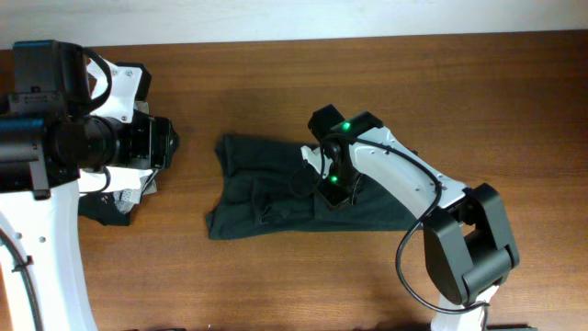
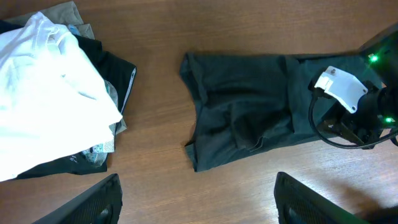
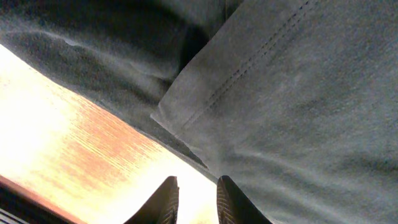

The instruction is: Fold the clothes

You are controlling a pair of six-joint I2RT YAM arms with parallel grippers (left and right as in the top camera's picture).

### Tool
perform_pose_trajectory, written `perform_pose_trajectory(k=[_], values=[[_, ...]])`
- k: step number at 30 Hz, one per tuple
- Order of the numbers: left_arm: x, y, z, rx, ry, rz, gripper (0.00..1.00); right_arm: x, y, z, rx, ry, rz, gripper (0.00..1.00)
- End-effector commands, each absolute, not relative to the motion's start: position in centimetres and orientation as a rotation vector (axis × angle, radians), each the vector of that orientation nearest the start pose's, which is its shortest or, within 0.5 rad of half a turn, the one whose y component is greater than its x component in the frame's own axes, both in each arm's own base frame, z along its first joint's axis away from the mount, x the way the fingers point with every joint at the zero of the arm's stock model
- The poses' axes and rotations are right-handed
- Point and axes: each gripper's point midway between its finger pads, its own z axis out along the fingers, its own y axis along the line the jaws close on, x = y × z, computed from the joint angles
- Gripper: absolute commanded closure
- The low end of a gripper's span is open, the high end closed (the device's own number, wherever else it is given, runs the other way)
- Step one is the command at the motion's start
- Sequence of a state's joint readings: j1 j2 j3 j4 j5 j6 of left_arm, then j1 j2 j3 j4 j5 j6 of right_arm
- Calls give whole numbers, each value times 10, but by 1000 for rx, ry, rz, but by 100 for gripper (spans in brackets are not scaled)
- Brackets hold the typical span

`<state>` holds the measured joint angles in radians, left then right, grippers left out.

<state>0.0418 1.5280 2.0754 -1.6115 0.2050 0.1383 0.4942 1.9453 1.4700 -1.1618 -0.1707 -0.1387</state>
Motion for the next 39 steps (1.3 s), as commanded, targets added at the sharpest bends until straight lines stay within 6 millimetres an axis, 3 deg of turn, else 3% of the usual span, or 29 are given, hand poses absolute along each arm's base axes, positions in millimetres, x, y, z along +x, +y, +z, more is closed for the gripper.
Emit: perform_pose_trajectory(k=[1, 3, 5, 6, 8, 9, 11, 13, 14, 16, 17, 22, 26, 28, 30, 31, 33, 34, 37, 39], values=[[307, -22, 344, 212, 2604, -204, 22, 309, 183, 67, -847, 3042, 261, 75], [307, -23, 342, 211, 2615, -208, 21, 318, 180, 74, -754, 3045, 317, 75], [303, -41, 344, 244, 2604, -355, 15, 325, 175, 98, -703, 3005, 365, 75], [301, -50, 346, 261, 2593, -431, 15, 329, 172, 122, -677, 2938, 382, 74], [302, -48, 334, 266, 2632, -390, 15, 330, 166, 175, -576, 2802, 404, 68], [305, -49, 317, 269, 2672, -380, 13, 325, 158, 208, -473, 2729, 424, 59], [312, -49, 283, 230, 2742, -408, 4, 319, 148, 235, -336, 2679, 451, 41], [312, -71, 228, 234, 2818, -624, 5, 306, 134, 258, -194, 2647, 479, 27], [313, -77, 201, 238, 2847, -676, 3, 298, 131, 262, -180, 2653, 480, 25], [320, -71, 133, 177, 2938, -624, 1, 284, 127, 257, -175, 2705, 470, 26], [324, -72, 109, 169, 2951, -635, 1, 280, 126, 255, -173, 2726, 466, 26], [346, -82, 21, 140, 3033, -755, 1, 278, 125, 254, -173, 2737, 465, 26], [341, -98, -40, 138, 3125, -805, 5, 272, 124, 251, -172, 2763, 459, 26], [335, -112, -55, 199, 3151, -806, 6, 272, 124, 251, -171, 2766, 458, 25], [330, -124, -62, 256, 3168, -798, 18, 271, 124, 251, -171, 2769, 458, 26], [328, -126, -63, 287, 3176, -763, 32, 271, 123, 250, -171, 2771, 457, 26], [325, -125, -63, 286, 3194, -753, 94, 272, 121, 250, -166, 2772, 433, 26], [323, -123, -61, 273, 3208, -755, 100, 273, 115, 248, -156, 2773, 387, 26], [325, -84, -37, 204, 3323, -574, 99, 282, 88, 246, -89, 2759, 201, 25], [345, -54, 11, 196, 3327, -420, 100, 287, 72, 246, -15, 2756, 184, 25]])
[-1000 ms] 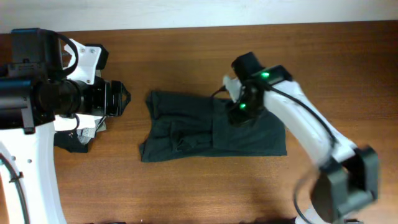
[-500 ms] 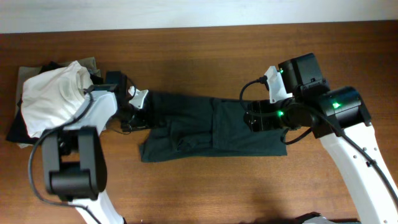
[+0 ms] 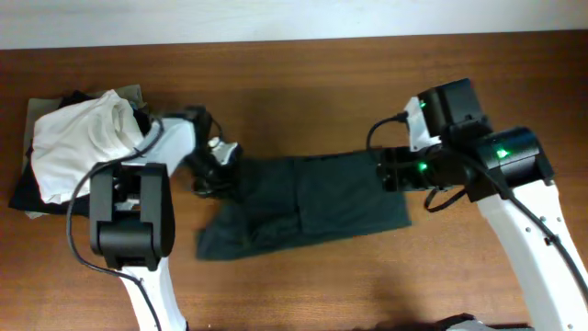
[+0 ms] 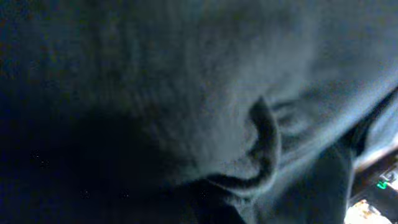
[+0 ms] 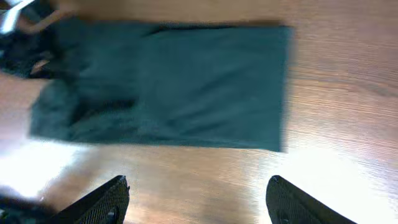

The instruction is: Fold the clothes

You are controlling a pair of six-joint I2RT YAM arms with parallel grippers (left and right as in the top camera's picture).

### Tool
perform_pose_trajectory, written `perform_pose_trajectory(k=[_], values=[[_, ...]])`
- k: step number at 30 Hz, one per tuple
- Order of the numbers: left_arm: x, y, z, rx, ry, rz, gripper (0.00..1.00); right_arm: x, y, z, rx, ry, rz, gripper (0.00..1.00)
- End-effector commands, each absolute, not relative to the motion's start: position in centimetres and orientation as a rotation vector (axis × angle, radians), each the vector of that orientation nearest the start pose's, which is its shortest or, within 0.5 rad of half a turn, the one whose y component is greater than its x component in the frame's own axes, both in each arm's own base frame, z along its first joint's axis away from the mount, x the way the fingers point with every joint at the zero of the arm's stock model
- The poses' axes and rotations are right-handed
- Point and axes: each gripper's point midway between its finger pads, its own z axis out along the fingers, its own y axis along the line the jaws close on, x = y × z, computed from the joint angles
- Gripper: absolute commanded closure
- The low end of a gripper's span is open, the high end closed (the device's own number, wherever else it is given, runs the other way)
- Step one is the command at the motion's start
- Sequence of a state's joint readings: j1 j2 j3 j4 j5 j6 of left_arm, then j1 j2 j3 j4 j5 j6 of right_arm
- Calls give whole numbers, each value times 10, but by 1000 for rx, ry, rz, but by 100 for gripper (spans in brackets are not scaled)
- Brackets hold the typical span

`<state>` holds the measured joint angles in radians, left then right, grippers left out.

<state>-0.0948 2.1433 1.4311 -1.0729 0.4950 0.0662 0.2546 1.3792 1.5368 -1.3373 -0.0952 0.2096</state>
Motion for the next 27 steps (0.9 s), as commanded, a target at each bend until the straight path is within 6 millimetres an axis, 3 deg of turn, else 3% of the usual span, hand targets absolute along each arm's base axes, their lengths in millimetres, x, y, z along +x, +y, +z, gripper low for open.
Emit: perform_pose_trajectory(k=[1, 3, 4, 7, 12, 14, 16, 18, 19, 20, 21, 22, 23, 25, 27], values=[[365, -52, 65, 212, 3256, -412, 99, 292, 50, 246, 93, 2749, 164, 25], [378, -74, 109, 269, 3169, -483, 100, 296, 29, 247, 190, 2736, 146, 24], [379, -96, 129, 316, 3135, -517, 99, 298, 12, 247, 268, 2727, 130, 24], [362, -164, 130, 429, 3142, -509, 100, 298, -14, 246, 381, 2712, 105, 23], [318, -261, 122, 578, 3138, -489, 100, 303, -22, 240, 402, 2723, 52, 24], [307, -296, 120, 619, 3086, -476, 95, 307, -23, 230, 407, 2756, 48, 23], [304, -307, 112, 623, 3074, -390, 83, 311, -23, 219, 413, 2795, 45, 23], [294, -321, 91, 636, 3110, -353, 83, 312, -23, 198, 432, 2877, 39, 25], [292, -323, 86, 647, 3118, -351, 83, 310, -20, 181, 438, 2933, 61, 31], [292, -323, 83, 647, 3125, -346, 83, 306, -15, 161, 447, 3000, 94, 46], [292, -323, 83, 646, 3125, -345, 87, 300, -11, 136, 461, 3076, 123, 73], [292, -323, 83, 645, 3124, -346, 90, 295, -4, 110, 476, 3142, 177, 83], [294, -322, 83, 640, 3125, -346, 91, 290, 5, 81, 495, 3198, 263, 83], [296, -319, 83, 627, 3127, -347, 94, 283, 33, 47, 434, 3235, 538, 83], [298, -315, 83, 612, 3137, -341, 95, 273, 49, 12, 455, 3238, 692, 83]])
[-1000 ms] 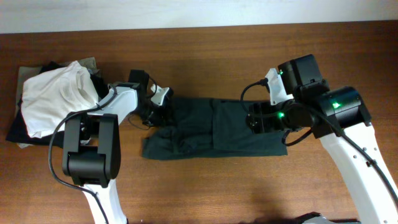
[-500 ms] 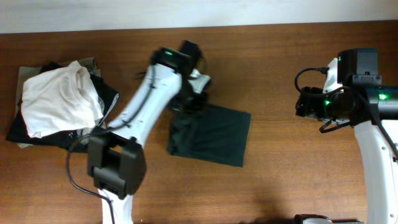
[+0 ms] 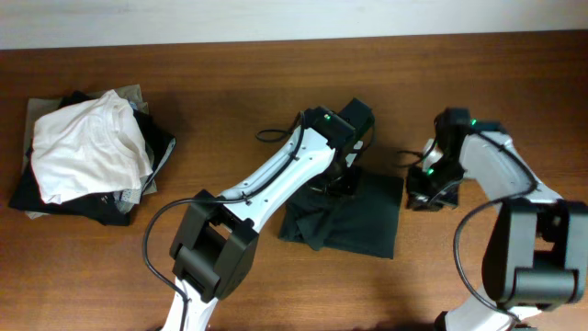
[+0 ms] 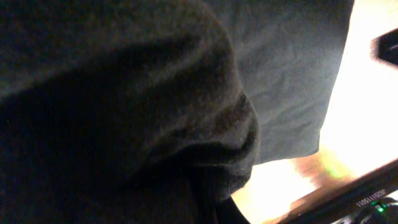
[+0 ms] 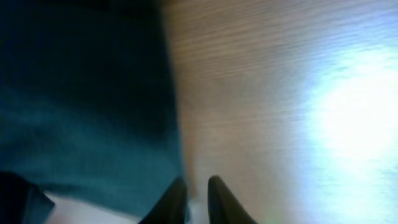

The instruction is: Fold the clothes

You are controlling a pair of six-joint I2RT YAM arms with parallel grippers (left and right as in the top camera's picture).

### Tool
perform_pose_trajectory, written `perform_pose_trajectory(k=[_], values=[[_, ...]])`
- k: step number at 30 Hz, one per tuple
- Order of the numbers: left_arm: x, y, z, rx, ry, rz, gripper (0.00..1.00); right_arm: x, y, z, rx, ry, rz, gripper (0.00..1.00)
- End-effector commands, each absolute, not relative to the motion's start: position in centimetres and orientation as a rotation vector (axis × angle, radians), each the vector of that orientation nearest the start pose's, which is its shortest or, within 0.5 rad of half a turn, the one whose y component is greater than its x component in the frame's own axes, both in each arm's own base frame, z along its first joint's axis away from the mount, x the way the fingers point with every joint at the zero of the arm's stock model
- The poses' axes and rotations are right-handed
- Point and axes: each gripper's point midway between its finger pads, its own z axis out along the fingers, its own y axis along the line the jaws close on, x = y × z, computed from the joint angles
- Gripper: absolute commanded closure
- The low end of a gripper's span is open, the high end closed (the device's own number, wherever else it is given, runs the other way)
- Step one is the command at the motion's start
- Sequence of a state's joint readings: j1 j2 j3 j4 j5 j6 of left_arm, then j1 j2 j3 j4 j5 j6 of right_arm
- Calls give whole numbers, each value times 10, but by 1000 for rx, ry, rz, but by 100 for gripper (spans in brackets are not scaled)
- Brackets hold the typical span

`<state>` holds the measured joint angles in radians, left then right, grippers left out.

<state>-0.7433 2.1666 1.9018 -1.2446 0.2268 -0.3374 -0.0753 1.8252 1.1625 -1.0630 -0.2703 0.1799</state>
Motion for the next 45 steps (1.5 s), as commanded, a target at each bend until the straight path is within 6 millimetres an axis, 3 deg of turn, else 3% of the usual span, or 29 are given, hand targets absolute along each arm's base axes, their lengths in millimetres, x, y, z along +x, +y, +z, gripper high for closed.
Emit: perform_pose_trajectory(k=[1, 3, 7, 8, 10, 13, 14, 16, 17, 20, 23, 25, 26, 27, 30, 32, 33, 35, 36, 37, 41, 42, 45], values=[[298, -314, 83, 610, 3140, -339, 95, 273, 55, 5, 436, 3212, 760, 83], [298, -313, 83, 611, 3142, -337, 95, 269, 68, -6, 367, 3156, 894, 83], [297, -313, 89, 612, 3144, -336, 99, 251, 65, -26, 417, 3189, 839, 85], [297, -314, 96, 613, 3141, -345, 100, 246, 59, -32, 458, 3210, 777, 86], [301, -329, 134, 642, 3072, -398, 99, 245, 58, -33, 456, 3214, 758, 86], [297, -346, 139, 705, 3014, -384, 95, 245, 58, -34, 454, 3211, 758, 87], [292, -350, 135, 728, 3017, -373, 80, 246, 58, -33, 455, 3210, 758, 87], [286, -352, 127, 752, 3034, -342, 40, 246, 58, -33, 455, 3211, 758, 87], [289, -348, 127, 744, 3031, -313, 1, 246, 58, -33, 455, 3211, 758, 87], [292, -334, 128, 707, 3070, -288, 1, 245, 58, -33, 457, 3214, 760, 86], [312, -270, 133, 644, 3130, -38, 1, 251, 48, -21, 528, 3205, 774, 87], [325, -241, 131, 611, 3153, 34, 1, 264, 34, 5, 604, 3131, 827, 86], [331, -231, 128, 583, 3164, 36, 1, 275, 29, 30, 588, 3045, 895, 84], [337, -223, 120, 570, 3171, 36, 11, 281, 24, 52, 574, 2978, 921, 83], [336, -227, 79, 651, 3189, -74, 64, 285, 20, 108, 466, 2823, 864, 80], [317, -228, 44, 655, 3254, -140, 93, 282, 19, 142, 390, 2714, 798, 78], [305, -238, 39, 685, 3285, -260, 97, 282, 19, 149, 373, 2689, 784, 77], [278, -275, 50, 800, 3285, -582, 99, 283, 19, 153, 362, 2672, 775, 77], [269, -288, 54, 841, 3271, -644, 99, 283, 18, 152, 366, 2678, 767, 77], [252, -307, 61, 937, 3242, -671, 99, 283, 14, 149, 374, 2690, 729, 77], [203, -341, 73, 1202, 3165, -657, 99, 282, 0, 142, 440, 2717, 617, 76], [188, -351, 80, 1339, 3098, -710, 99, 283, -8, 140, 495, 2719, 559, 76], [180, -349, 104, 1402, 3056, -693, 100, 287, -15, 139, 529, 2703, 510, 69]])
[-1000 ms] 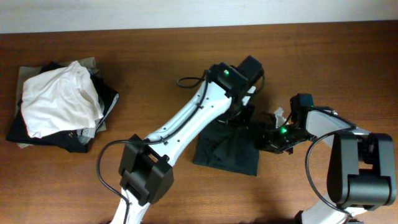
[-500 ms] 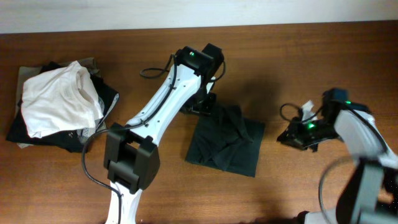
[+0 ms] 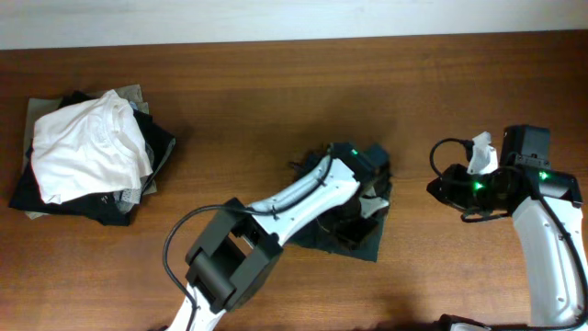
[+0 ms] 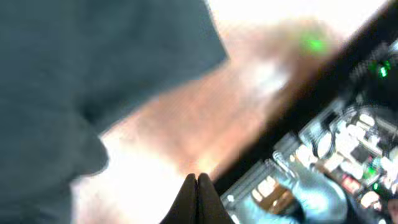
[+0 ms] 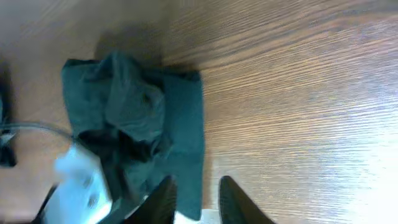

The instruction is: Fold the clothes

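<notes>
The dark green garment (image 3: 367,158) lies bunched into a small, uneven bundle on the wooden table, right of centre. My left arm reaches across it, and the left gripper (image 3: 352,219) sits low over its front part. In the left wrist view, which is blurred, the left gripper (image 4: 198,186) is shut with nothing between its fingers, and the garment (image 4: 93,74) lies up and to the left. My right gripper (image 3: 439,188) hovers to the right of the bundle. In the right wrist view the right gripper (image 5: 196,198) is open and empty, with the garment (image 5: 140,118) ahead of it.
At the far left of the table (image 3: 276,83) is a pile of clothes (image 3: 87,156) with a white garment on top. Black cables trail from the right arm's wrist (image 3: 455,184).
The left gripper held a fold of the garment over its right half; now it is shut with no cloth in it. The right gripper has moved from the garment's right edge, out to the right.
The garment first lay spread lengthwise with my right gripper on its middle and the left arm over the pile. Then the left gripper was at its left end, the right drawn back. Then the left end lay over the right half. Now it is a compact bundle.
</notes>
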You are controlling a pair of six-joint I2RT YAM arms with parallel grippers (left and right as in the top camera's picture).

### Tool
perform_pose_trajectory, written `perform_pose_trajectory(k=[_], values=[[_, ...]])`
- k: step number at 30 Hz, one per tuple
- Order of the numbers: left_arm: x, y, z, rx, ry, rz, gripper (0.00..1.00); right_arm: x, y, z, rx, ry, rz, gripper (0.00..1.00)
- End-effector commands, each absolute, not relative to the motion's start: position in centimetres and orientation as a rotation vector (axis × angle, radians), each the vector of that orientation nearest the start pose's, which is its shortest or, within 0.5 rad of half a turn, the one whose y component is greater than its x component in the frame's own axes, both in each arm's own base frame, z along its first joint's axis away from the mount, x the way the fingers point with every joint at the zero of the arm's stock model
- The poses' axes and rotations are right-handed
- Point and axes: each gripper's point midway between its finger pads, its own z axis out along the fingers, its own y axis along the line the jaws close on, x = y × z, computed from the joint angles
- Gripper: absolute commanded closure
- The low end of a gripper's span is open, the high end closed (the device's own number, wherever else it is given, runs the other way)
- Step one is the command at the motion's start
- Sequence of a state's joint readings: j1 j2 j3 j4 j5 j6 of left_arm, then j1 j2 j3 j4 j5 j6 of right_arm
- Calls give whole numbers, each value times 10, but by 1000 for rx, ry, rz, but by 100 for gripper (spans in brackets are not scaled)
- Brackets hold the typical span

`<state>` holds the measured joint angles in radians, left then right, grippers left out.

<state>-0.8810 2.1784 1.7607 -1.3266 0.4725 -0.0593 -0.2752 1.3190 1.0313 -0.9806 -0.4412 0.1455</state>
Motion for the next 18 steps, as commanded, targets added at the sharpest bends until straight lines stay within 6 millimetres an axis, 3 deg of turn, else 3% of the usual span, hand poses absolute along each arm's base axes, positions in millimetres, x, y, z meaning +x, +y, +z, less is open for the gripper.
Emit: perform_pose_trajectory(k=[1, 3, 4, 6, 7, 8, 10, 11, 13, 14, 15, 16, 18], values=[[186, -342, 120, 1398, 3036, -642, 99, 290, -15, 140, 524, 2691, 508, 66], [222, -309, 164, 1262, 2975, -368, 99, 299, -1, 149, 451, 2642, 622, 63], [250, -286, 191, 1126, 2915, -225, 91, 305, 18, 157, 346, 2603, 739, 63], [293, -249, 227, 926, 2823, -116, 66, 313, 59, 164, 180, 2570, 902, 63], [310, -233, 234, 832, 2814, -123, 58, 319, 85, 159, 58, 2575, 926, 62], [323, -218, 234, 756, 2832, -137, 58, 328, 103, 150, -12, 2586, 904, 63], [335, -204, 225, 720, 2880, -212, 63, 351, 125, 124, 16, 2609, 893, 86], [339, -200, 218, 715, 2902, -246, 69, 362, 134, 105, 44, 2627, 914, 87], [347, -195, 203, 683, 2952, -258, 72, 368, 129, 61, 149, 2722, 908, 96], [349, -197, 195, 686, 2974, -259, 72, 359, 98, 36, 351, 2826, 772, 96], [346, -206, 187, 743, 2987, -335, 73, 351, 65, 27, 468, 2877, 612, 96], [341, -220, 181, 817, 2986, -452, 73, 343, 36, 30, 554, 2902, 517, 96], [338, -240, 165, 858, 2996, -566, 72, 338, 21, 54, 502, 2885, 601, 96]])
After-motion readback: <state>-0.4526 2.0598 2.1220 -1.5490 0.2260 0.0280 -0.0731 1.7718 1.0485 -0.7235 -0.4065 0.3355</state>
